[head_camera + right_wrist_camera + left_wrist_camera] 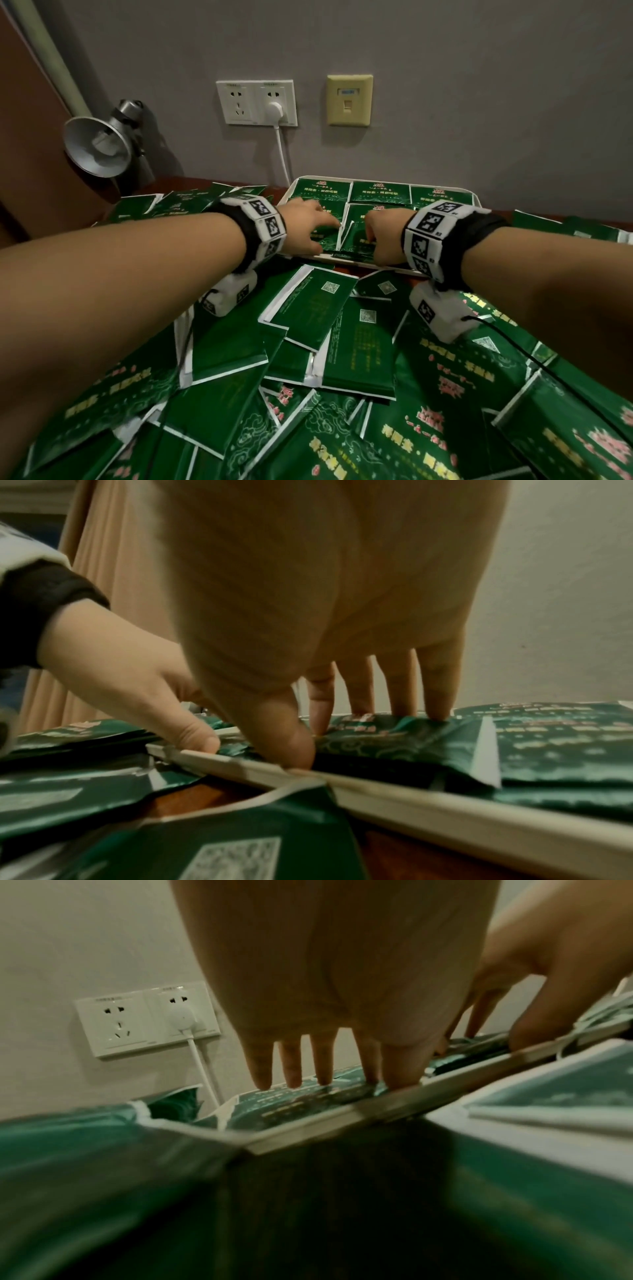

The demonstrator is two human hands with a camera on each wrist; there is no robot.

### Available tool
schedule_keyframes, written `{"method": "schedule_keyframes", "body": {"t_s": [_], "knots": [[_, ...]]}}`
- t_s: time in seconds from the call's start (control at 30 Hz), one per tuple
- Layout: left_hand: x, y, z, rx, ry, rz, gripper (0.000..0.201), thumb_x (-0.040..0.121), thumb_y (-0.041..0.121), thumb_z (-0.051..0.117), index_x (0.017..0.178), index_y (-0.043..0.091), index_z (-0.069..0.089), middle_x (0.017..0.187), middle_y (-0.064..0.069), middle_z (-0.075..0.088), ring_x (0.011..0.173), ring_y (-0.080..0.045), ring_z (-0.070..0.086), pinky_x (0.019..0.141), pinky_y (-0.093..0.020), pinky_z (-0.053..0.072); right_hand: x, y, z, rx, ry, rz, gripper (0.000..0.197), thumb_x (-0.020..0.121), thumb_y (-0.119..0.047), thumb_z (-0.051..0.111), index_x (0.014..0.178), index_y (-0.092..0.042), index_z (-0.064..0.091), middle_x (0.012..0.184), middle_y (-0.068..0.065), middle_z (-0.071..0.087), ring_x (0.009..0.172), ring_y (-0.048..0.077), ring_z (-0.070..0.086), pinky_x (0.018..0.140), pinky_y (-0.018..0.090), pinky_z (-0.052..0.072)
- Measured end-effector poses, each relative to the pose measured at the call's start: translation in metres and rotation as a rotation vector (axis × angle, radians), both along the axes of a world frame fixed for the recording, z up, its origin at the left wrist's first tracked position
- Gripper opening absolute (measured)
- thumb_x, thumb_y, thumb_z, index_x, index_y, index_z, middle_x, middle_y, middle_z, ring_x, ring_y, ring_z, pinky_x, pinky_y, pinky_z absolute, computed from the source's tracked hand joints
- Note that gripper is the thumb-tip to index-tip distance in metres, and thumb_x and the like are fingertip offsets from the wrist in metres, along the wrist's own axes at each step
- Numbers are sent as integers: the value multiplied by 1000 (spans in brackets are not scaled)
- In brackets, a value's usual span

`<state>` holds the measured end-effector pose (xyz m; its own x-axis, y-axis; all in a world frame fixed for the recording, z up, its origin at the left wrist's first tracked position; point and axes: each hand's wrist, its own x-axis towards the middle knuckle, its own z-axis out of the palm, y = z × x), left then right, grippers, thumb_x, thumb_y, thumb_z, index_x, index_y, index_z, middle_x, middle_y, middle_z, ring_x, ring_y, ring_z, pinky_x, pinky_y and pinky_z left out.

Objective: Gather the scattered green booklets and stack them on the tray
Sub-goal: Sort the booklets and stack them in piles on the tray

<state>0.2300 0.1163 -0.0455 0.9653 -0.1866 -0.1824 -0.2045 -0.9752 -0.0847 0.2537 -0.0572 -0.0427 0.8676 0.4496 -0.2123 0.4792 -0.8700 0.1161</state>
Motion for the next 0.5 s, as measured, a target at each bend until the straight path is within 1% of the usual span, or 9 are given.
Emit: {"method": "schedule_keyframes", "body": {"t_s": [0.07,0.17,0.27,0.33,0.43,0.47,0.5], "knots": [[3,-7,-2,30,37,-23,52,92,37,57,143,35,41,139,-6,45,124,-27,44,105,-43,39,1,-3,0,23,-3,12,31,79,-21,61,109,-16,55,102,6,62,91,26,60,82,37,54],[4,-7,-1,12,72,-14,45,93,29,58,137,30,47,136,-3,51,116,-24,52,100,-39,45,1,-6,-1,56,0,42,31,80,-24,63,110,-18,56,104,5,62,92,25,60,83,38,54],[-1,-4,1,-16,51,16,45,93,23,58,136,29,49,134,0,53,112,-21,55,96,-37,48,-4,-8,1,84,2,58,34,82,-28,65,115,-22,56,111,3,61,96,23,58,83,34,52],[-10,-5,6,-47,-7,57,46,92,20,58,136,27,48,133,-4,52,111,-22,55,92,-35,50,-9,-9,5,95,3,61,36,83,-27,64,117,-21,57,115,4,61,98,23,58,80,32,50],[-31,-14,16,8,-58,63,46,92,25,58,137,24,48,130,-10,53,117,-29,50,94,-35,43,-30,-14,16,110,-4,79,39,85,-24,64,123,-19,56,118,4,60,102,23,58,75,28,44],[-39,-18,19,27,-62,50,44,92,27,58,135,24,49,128,-9,54,118,-29,48,96,-36,41,-40,-16,21,110,0,87,39,85,-24,64,123,-19,56,115,4,60,98,22,58,73,27,44],[-49,-22,21,39,-60,43,41,92,30,58,132,24,52,126,-9,55,118,-29,47,98,-37,41,-51,-18,25,108,4,100,38,86,-25,65,121,-18,55,110,3,61,92,20,58,70,27,44]]}}
